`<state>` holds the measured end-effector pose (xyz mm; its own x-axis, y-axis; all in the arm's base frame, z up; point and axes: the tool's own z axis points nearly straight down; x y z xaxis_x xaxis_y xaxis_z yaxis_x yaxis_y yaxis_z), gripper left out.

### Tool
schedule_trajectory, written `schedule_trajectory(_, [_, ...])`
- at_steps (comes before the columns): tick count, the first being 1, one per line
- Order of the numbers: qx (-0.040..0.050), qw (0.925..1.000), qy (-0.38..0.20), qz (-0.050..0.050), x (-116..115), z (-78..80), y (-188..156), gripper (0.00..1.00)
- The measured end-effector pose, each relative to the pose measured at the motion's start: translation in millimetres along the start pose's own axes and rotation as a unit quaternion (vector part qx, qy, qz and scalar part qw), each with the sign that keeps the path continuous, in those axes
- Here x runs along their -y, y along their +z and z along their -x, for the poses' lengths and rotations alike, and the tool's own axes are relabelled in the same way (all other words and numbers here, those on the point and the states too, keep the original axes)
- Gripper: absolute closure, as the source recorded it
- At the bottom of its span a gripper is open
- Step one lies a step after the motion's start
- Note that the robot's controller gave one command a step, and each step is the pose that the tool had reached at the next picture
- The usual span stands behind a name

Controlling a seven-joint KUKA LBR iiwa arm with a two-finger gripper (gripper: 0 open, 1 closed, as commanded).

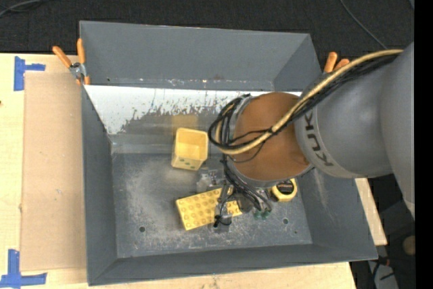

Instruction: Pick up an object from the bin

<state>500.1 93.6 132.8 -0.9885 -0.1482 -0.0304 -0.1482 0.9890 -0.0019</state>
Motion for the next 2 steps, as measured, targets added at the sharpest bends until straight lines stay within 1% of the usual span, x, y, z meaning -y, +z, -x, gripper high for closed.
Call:
schedule_trajectory(1, [0.0010,1.0000,0.000,0.000,0,1.7,-30,1.00])
schedule_trajectory(2, [0.0016,1.0000,-0.001,0.000,0,2.5,-48,1.00])
